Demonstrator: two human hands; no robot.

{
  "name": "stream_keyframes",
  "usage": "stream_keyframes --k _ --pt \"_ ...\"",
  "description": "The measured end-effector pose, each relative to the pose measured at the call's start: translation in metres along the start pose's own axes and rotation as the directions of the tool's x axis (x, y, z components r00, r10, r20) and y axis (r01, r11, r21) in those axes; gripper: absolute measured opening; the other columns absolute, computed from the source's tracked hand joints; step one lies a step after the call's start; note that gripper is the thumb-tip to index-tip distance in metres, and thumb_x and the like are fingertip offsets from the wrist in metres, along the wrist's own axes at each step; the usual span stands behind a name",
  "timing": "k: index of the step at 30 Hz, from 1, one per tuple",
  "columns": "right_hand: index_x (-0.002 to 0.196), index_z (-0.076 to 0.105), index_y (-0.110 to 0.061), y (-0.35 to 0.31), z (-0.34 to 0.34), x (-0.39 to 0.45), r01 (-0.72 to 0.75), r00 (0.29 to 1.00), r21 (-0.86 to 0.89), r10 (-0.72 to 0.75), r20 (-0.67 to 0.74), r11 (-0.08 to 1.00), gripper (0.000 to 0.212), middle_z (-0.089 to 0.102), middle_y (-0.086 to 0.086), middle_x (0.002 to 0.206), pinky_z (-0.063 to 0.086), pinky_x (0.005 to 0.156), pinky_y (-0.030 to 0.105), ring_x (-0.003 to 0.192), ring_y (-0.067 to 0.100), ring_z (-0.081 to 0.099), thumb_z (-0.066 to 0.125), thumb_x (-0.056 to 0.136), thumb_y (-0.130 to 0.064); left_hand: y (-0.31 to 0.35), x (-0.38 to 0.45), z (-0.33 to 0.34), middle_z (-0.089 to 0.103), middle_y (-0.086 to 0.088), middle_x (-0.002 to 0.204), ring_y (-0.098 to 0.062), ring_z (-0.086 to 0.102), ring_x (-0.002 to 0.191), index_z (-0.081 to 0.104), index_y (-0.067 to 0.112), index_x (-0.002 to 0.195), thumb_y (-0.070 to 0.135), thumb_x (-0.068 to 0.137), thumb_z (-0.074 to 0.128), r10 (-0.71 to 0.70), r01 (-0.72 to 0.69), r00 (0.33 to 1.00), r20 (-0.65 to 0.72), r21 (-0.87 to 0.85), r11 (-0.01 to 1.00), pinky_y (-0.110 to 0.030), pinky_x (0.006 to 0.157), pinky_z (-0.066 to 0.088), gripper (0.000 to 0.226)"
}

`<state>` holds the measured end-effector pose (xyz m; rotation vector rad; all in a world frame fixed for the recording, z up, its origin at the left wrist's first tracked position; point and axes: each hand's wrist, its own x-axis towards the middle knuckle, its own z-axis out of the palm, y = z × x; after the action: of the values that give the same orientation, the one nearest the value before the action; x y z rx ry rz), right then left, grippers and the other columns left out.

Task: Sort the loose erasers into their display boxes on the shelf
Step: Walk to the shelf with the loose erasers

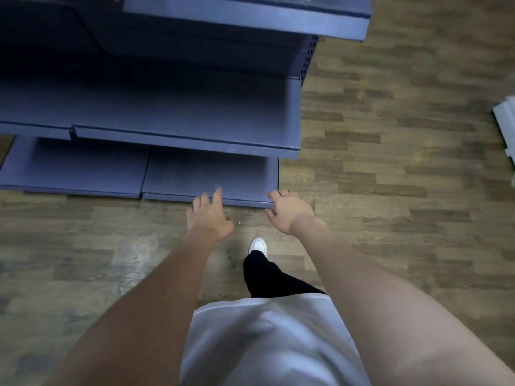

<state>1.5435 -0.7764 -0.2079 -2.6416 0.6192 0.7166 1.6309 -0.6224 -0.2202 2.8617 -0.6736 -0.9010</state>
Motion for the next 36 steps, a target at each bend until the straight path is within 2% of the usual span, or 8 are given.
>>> stream_keyframes --k 5,10,18,22,26,30,36 --pt "0.14 0.035 -0.016 0.011 -0.063 0.044 0.065 0.993 -0.017 -0.066 -0.101 0.998 0.049 0.039 0.008 0.142 0.033 0.104 0.039 0.131 0.028 0.034 0.045 0.095 -0.033 0.038 0.049 -0.038 0.029 -0.007 0.145 -0.027 0.025 0.133 0.016 0.021 0.147 0.039 0.09 0.049 0.068 -0.071 0.992 -0.106 -0.029 0.997 -0.04 0.105 0.025 0.069" --pt "0.141 0.035 -0.017 0.02 -0.111 0.073 0.11 0.973 -0.022 -0.113 -0.201 0.994 0.05 0.039 0.005 0.143 0.034 0.104 0.04 0.131 0.028 0.034 0.045 0.095 -0.034 0.061 0.077 -0.076 0.035 -0.006 0.141 -0.027 0.03 0.13 0.024 0.019 0.144 0.035 0.092 0.048 0.188 -0.2 0.945 -0.268 -0.016 0.98 -0.039 0.103 0.026 0.06" --pt "0.143 0.032 -0.021 0.015 -0.155 0.081 0.173 0.949 0.016 -0.162 -0.27 0.985 0.053 0.037 0.002 0.146 0.035 0.104 0.039 0.132 0.025 0.034 0.047 0.094 -0.034 0.085 0.082 -0.134 0.038 -0.003 0.139 -0.024 0.033 0.128 0.027 0.021 0.144 0.036 0.094 0.045 0.328 -0.341 0.886 -0.328 0.019 0.94 -0.037 0.101 0.027 0.055" --pt "0.143 0.032 -0.023 0.01 -0.183 0.064 0.208 0.933 0.028 -0.19 -0.305 0.978 0.055 0.038 0.0 0.145 0.038 0.101 0.04 0.13 0.024 0.037 0.052 0.092 -0.034 0.091 0.067 -0.17 0.049 0.004 0.129 -0.018 0.046 0.116 0.047 0.023 0.131 0.038 0.092 0.048 0.516 -0.523 0.785 -0.343 0.08 0.849 -0.034 0.093 0.031 0.041" --pt "0.141 0.034 -0.027 0.013 -0.214 0.042 0.238 0.939 0.073 -0.211 -0.271 0.968 0.061 0.039 -0.005 0.143 0.041 0.099 0.04 0.128 0.02 0.04 0.061 0.087 -0.033 0.088 0.051 -0.206 0.058 0.005 0.112 -0.02 0.054 0.101 0.057 0.02 0.116 0.039 0.087 0.048 0.569 -0.601 0.682 -0.46 0.092 0.794 -0.032 0.08 0.032 0.036" --pt "0.139 0.039 -0.028 0.019 -0.242 0.028 0.193 0.953 0.126 -0.156 -0.261 0.973 0.061 0.044 -0.006 0.139 0.041 0.099 0.038 0.124 0.015 0.044 0.065 0.085 -0.031 0.095 0.052 -0.24 0.061 0.004 0.11 -0.023 0.056 0.101 0.059 0.018 0.114 0.039 0.084 0.047 0.561 -0.613 0.619 -0.55 0.107 0.782 -0.034 0.082 0.034 0.039" --pt "0.132 0.048 -0.025 0.03 -0.27 0.011 0.216 0.904 0.198 -0.119 -0.411 0.956 0.05 0.054 -0.007 0.133 0.039 0.101 0.036 0.123 0.013 0.048 0.065 0.085 -0.031 0.123 0.067 -0.268 0.058 0.0 0.113 -0.027 0.053 0.1 0.055 0.018 0.12 0.039 0.084 0.047 0.616 -0.633 0.553 -0.562 0.198 0.749 -0.033 0.079 0.031 0.043"
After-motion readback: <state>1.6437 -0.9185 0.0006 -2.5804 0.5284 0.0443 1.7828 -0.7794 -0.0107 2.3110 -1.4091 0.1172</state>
